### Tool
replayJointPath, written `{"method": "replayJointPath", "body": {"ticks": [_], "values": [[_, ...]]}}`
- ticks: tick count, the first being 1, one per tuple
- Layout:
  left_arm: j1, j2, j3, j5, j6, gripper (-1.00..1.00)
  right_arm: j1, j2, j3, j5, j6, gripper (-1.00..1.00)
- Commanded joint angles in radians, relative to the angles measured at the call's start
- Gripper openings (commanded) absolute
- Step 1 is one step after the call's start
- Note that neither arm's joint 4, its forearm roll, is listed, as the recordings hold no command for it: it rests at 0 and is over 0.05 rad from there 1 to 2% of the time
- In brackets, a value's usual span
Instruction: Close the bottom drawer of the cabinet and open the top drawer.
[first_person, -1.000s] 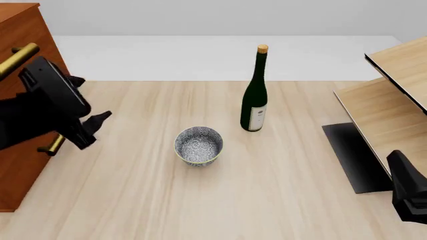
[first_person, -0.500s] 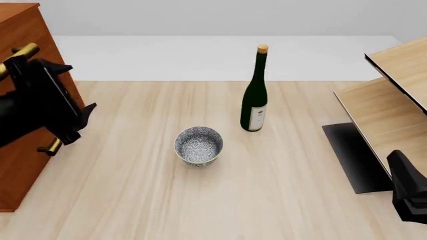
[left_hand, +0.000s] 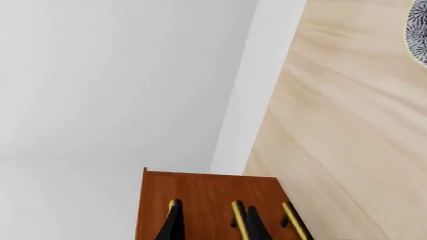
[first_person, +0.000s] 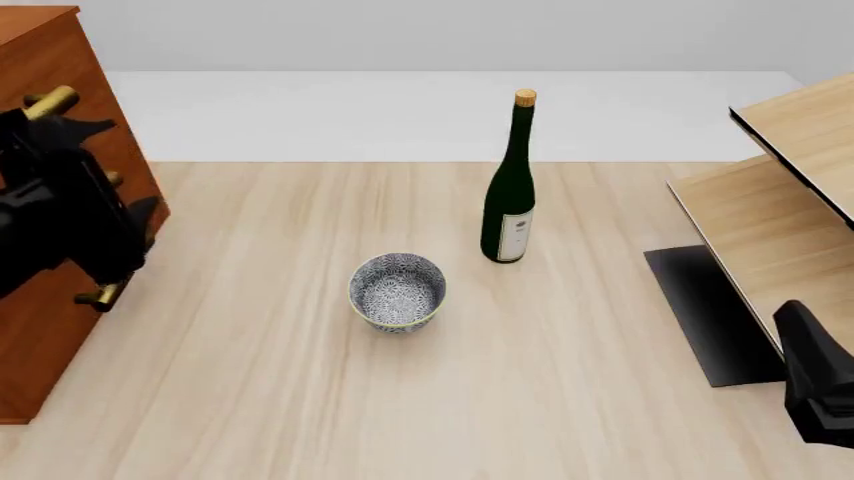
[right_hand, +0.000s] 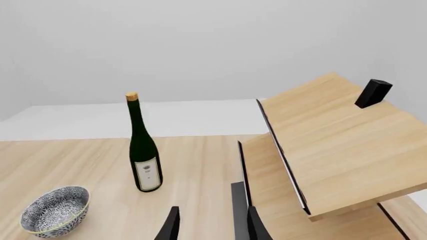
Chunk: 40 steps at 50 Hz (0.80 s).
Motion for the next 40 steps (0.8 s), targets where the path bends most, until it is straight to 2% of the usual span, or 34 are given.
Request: {"method": "replayJointPath", "body": {"ticks": [1,13,22,33,40], "values": [[0.034,0.003,-0.011,-0.053,0.061,1.00,0.001,0.002,0.000,-0.002,0.003,1.00],[0.088,-0.012,-0.035,-0.068,0.096,1.00,0.003,0.003,0.000,-0.002,0.005,1.00],[0.116,0.013,-0.003,-0.144,0.147,1.00,0.003,0.003,0.000,-0.002,0.005,1.00],[0.148,0.030,-0.010,-0.193,0.189,1.00,0.004,0.004,0.001,-0.003,0.005,1.00],[0.158,0.040,0.005,-0.207,0.194,1.00,0.003,0.003,0.001,-0.002,0.005,1.00]]}}
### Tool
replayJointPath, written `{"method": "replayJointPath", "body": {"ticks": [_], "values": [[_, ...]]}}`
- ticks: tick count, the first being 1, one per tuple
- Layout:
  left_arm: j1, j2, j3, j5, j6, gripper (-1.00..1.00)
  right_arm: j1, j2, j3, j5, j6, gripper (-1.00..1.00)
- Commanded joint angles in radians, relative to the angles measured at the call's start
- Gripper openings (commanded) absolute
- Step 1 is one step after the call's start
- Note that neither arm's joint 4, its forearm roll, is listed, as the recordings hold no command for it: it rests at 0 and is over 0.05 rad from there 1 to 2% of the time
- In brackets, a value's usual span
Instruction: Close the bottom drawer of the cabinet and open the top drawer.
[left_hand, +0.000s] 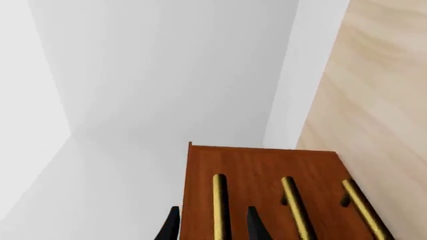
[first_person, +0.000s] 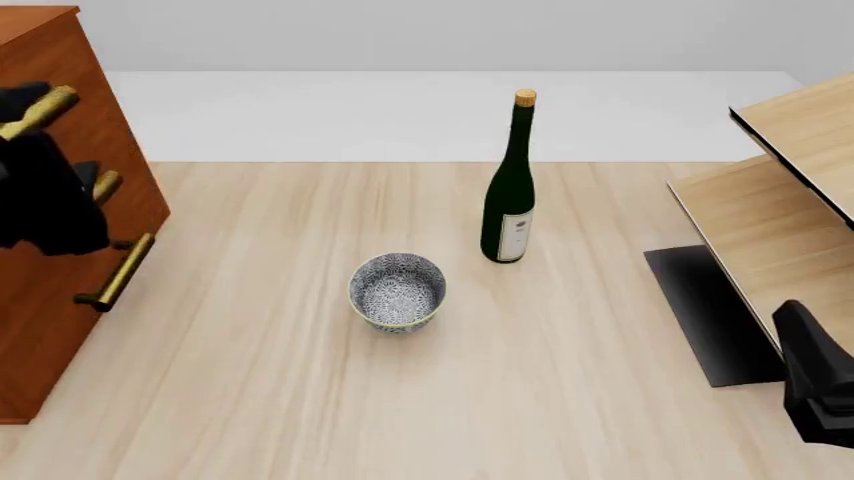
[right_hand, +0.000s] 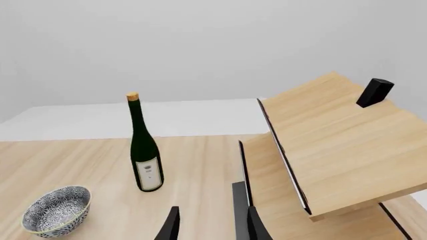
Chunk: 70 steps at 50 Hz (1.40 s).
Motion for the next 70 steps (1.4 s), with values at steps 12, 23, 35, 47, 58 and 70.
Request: {"method": "replayJointPath", "body": {"ticks": [12,23,35,47,58,70], "values": [[0.056,0.044,0.015,-0.057,0.023,1.00,0.000,-0.002,0.000,0.002,-0.001,1.00],[0.083,0.067,0.022,-0.075,0.020,1.00,0.000,-0.002,0.000,0.001,-0.001,1.00],[0.123,0.082,0.030,-0.101,0.029,1.00,0.001,0.001,0.000,-0.002,-0.002,1.00],[0.156,0.104,0.043,-0.131,0.029,1.00,0.001,-0.003,0.000,0.002,-0.003,1.00],[0.191,0.115,0.052,-0.155,0.037,1.00,0.002,-0.007,0.000,0.006,-0.004,1.00],[0.226,0.115,0.051,-0.171,0.047,1.00,0.003,-0.012,0.000,0.010,-0.006,1.00]]}}
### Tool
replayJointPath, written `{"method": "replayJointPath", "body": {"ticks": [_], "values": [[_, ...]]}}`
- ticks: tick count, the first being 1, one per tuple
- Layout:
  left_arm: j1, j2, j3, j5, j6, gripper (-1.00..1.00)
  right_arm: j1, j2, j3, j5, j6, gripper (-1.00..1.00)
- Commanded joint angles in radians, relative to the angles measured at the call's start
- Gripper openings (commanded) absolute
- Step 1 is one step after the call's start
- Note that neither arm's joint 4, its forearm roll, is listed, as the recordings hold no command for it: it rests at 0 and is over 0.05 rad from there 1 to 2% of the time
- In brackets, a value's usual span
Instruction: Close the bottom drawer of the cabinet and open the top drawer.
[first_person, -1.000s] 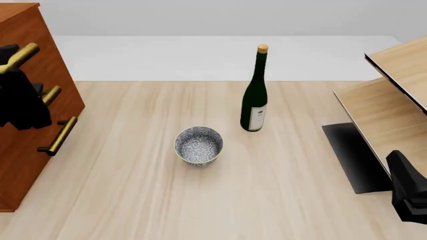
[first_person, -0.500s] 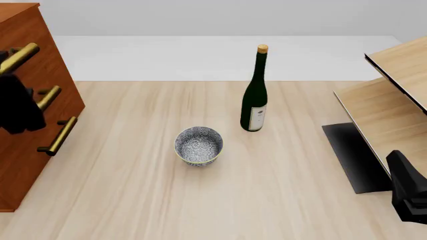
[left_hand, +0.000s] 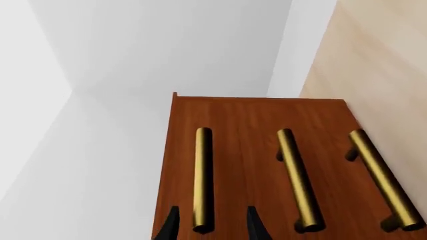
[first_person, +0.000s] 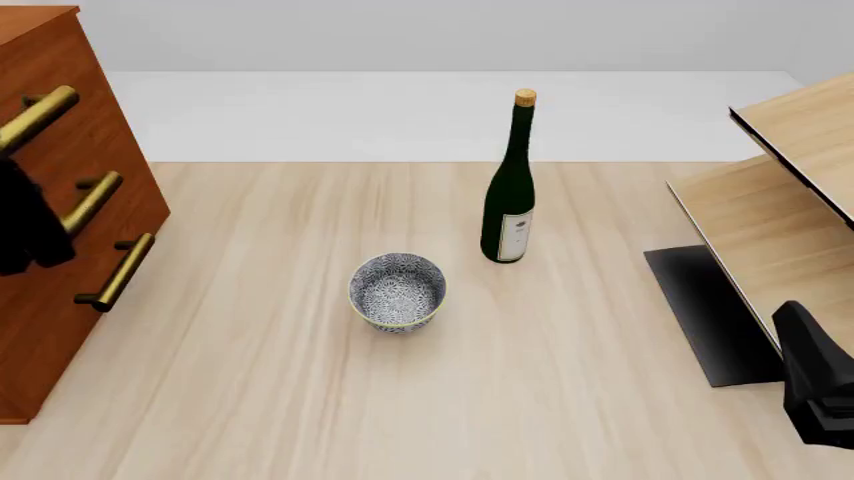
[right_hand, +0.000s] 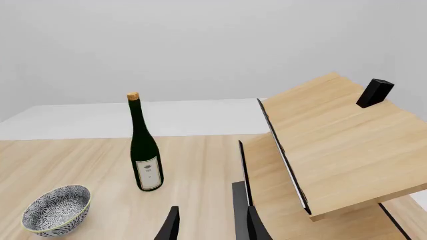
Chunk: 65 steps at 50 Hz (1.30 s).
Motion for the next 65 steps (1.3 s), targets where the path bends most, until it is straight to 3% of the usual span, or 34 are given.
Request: {"method": "replayJointPath", "body": {"ticks": [1,24,25,65], "values": [[0.034,0.004,0.002,-0.019,0.009,1.00,0.001,-0.004,0.000,0.004,-0.002,1.00],[0.070,0.045,-0.019,-0.055,0.014,1.00,0.001,-0.013,0.000,0.012,-0.005,1.00],[0.070,0.045,-0.021,-0.056,0.013,-1.00,0.001,-0.013,0.000,0.012,-0.004,1.00],[-0.003,0.027,-0.006,-0.098,0.056,-1.00,-0.001,0.015,0.001,-0.015,0.001,1.00]]}}
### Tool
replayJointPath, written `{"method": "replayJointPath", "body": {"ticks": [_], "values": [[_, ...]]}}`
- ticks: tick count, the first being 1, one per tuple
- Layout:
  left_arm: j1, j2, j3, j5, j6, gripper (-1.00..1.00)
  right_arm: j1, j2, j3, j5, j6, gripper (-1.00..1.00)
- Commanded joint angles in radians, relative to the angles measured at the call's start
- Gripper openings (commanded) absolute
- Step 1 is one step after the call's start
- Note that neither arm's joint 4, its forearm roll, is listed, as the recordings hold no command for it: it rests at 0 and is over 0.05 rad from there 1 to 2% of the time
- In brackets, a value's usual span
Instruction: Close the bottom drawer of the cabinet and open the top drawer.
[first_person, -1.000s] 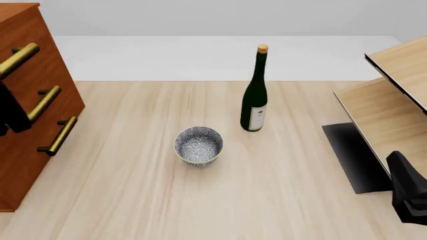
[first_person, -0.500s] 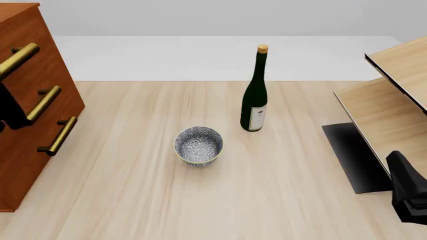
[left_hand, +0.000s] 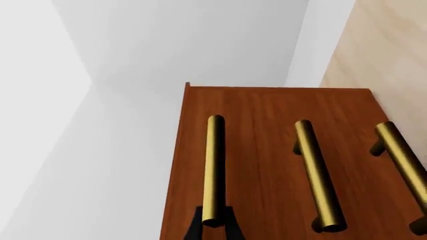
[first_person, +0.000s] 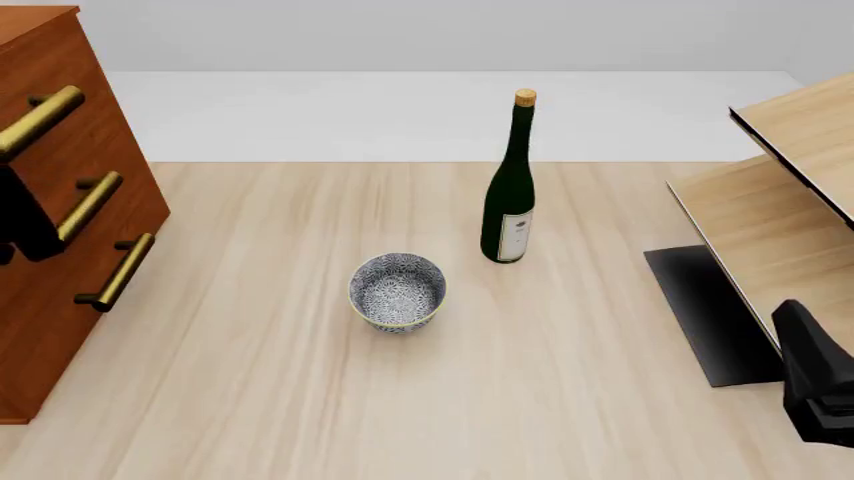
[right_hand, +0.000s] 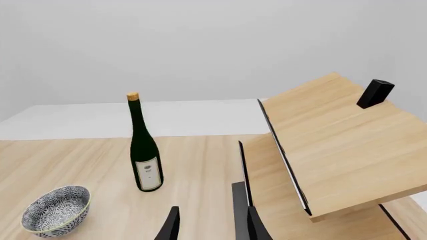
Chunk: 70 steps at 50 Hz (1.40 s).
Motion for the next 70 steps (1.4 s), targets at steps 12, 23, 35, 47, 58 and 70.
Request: {"method": "replayJointPath", "body": {"ticks": [12,23,35,47,58,70], "values": [[-0.079,0.000,0.011,-0.035,0.048,-1.00,0.001,-0.001,0.000,0.001,0.005,1.00],[-0.100,0.000,0.015,-0.041,0.056,-1.00,0.002,-0.004,0.000,0.005,0.008,1.00],[-0.122,0.000,0.021,-0.049,0.066,-1.00,0.002,-0.006,0.000,0.007,0.009,1.00],[-0.172,-0.026,0.014,-0.024,0.059,-1.00,0.001,-0.007,0.000,0.007,0.009,1.00],[-0.192,-0.027,0.015,-0.025,0.067,-1.00,0.002,-0.006,0.000,0.007,0.008,1.00],[-0.217,-0.011,0.015,-0.032,0.073,-1.00,0.005,-0.013,-0.002,0.015,0.015,1.00]]}}
